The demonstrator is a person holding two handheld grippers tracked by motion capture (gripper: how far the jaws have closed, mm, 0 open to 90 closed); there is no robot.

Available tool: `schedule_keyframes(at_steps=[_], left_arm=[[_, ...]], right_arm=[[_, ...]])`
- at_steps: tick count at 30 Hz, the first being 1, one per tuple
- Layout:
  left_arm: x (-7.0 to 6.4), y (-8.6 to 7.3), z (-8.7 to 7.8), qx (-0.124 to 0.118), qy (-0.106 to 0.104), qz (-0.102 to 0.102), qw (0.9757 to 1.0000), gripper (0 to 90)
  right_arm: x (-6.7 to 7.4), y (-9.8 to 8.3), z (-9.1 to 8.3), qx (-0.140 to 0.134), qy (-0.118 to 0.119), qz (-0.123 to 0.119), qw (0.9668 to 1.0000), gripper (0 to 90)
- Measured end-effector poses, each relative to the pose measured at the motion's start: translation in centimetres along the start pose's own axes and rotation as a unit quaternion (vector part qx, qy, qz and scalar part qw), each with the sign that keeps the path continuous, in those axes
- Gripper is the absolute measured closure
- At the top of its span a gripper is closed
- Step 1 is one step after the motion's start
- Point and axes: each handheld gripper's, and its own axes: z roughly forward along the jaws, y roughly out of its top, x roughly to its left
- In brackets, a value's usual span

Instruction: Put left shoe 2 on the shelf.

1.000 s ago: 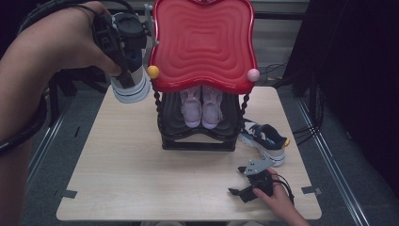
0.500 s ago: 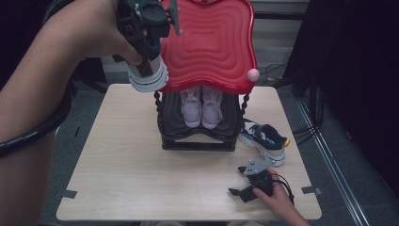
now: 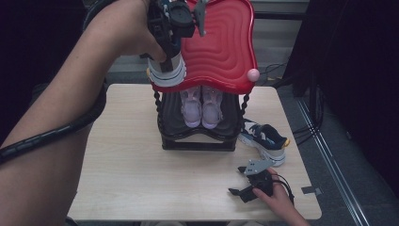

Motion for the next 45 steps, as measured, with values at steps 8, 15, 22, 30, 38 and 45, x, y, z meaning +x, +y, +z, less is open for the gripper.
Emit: schedule_keyframes(at_steps=[8,15,22,30,38,45], left_arm=[[0.6,1.6,0.9,0.002,0.001,0.012,0.9999,69.4],[1.0,3.1,1.5,0.000,0.006,0.023,0.9997,69.3],[1.6,4.3,2.4,0.000,0.009,0.029,0.9995,69.1],[2.0,5.2,3.0,-0.001,0.016,0.026,0.9995,68.4],[2.3,5.8,3.4,0.011,0.029,0.037,0.9988,68.0],[2.4,6.0,4.0,0.011,0.040,0.043,0.9982,67.9]], right_arm=[[0.0,0.0,0.0,0.000,0.000,0.001,1.0000,11.3],[0.0,0.0,0.0,0.000,0.000,0.001,1.0000,11.2],[0.0,0.0,0.0,0.000,0.000,0.001,1.0000,11.3],[0.0,0.0,0.0,0.000,0.000,0.001,1.0000,11.2],[0.0,0.0,0.0,0.000,0.000,0.001,1.0000,11.3],[0.0,0.0,0.0,0.000,0.000,0.000,1.0000,11.3]])
